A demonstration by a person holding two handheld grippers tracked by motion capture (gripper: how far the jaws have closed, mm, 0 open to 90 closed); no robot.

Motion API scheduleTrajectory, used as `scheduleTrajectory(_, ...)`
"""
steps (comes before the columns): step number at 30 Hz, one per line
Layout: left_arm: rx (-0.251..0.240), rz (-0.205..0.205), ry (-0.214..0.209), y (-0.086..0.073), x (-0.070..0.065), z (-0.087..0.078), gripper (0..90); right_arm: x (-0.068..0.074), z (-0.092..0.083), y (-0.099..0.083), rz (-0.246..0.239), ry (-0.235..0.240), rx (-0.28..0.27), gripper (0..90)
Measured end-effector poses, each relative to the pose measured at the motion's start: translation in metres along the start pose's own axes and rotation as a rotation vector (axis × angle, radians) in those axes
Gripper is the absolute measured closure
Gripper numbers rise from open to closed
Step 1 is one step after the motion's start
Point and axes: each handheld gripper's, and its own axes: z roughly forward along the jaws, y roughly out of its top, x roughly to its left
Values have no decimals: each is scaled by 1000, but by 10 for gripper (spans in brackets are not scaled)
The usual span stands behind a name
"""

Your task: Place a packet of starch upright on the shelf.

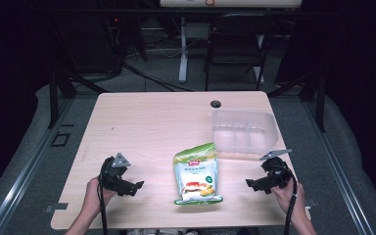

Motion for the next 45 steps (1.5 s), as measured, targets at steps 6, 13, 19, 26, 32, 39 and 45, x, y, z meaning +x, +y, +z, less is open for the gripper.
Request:
scheduleTrajectory(6,4,-9,3,-2,1,-1,5,2,0,2,-5,15,-21,0)
scheduleTrajectory(13,-1,-17,12,-3,0,0,5,4,6,5,-20,57,-2,0)
scheduleTrajectory(19,9,-13,10,-2,-1,3,5,5,4,9,11,152,-14,0)
scheduleTrajectory(26,4,-7,6,-4,-2,0,5,10,1,15,13,189,-22,1)
scheduleTrajectory(32,9,-8,-4,-4,-2,-1,5,8,-1,25,33,238,-35,7)
scheduleTrajectory(39,8,-13,-1,-5,-3,0,4,13,3,37,39,260,-59,48)
scheduleTrajectory(45,10,-16,2,-6,-1,-1,4,23,10,47,17,286,-57,95)
